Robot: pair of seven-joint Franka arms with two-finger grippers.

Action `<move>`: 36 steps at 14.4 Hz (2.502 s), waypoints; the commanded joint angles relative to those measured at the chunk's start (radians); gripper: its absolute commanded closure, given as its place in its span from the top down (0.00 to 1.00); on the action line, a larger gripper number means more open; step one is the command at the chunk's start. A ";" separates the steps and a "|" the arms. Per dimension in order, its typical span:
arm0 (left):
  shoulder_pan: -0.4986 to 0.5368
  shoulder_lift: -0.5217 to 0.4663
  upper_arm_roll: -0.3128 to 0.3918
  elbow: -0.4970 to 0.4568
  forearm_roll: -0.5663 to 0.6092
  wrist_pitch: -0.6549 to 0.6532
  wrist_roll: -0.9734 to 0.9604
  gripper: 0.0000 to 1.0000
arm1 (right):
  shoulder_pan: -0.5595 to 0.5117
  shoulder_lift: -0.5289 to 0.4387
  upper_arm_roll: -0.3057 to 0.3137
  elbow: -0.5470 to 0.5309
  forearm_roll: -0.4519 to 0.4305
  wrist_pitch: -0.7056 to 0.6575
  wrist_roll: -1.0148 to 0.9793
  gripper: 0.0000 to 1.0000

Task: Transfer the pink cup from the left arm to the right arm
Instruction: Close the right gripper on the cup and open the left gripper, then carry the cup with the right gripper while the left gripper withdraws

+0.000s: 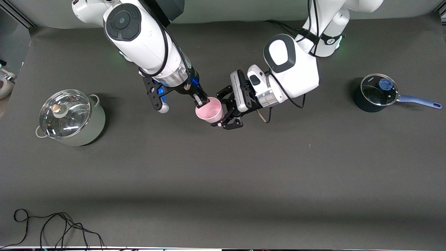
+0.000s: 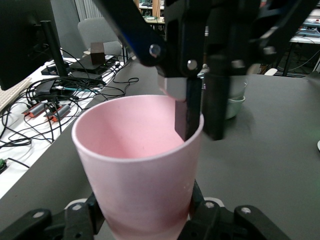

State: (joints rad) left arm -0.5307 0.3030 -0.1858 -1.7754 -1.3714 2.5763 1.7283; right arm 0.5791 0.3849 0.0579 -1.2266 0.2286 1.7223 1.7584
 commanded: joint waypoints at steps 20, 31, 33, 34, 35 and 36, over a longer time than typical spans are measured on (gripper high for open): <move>0.362 0.038 0.023 -0.030 0.237 -0.481 -0.253 0.99 | -0.249 -0.147 -0.017 0.012 -0.029 -0.332 -0.604 0.00; 0.684 0.048 0.023 0.223 0.777 -1.166 -1.125 1.00 | -0.406 -0.239 -0.225 -0.164 -0.067 -0.414 -1.380 0.00; 0.686 0.045 0.025 0.283 0.876 -1.209 -1.223 1.00 | -0.406 -0.242 -0.251 -0.241 -0.078 -0.347 -1.422 0.00; 0.687 0.044 0.028 0.312 0.914 -1.243 -1.251 1.00 | -0.404 -0.242 -0.251 -0.275 -0.087 -0.316 -1.425 0.00; 0.684 0.038 0.037 0.338 0.973 -1.257 -1.306 1.00 | -0.404 -0.242 -0.251 -0.313 -0.101 -0.276 -1.425 0.00; 0.675 0.036 0.035 0.359 1.036 -1.263 -1.372 1.00 | -0.404 -0.242 -0.251 -0.356 -0.109 -0.233 -1.435 0.00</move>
State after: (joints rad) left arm 0.1595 0.3416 -0.1551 -1.4803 -0.4308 1.3539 0.4750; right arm 0.1612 0.1749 -0.1896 -1.4858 0.1453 1.4147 0.3508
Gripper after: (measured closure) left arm 0.000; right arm 0.969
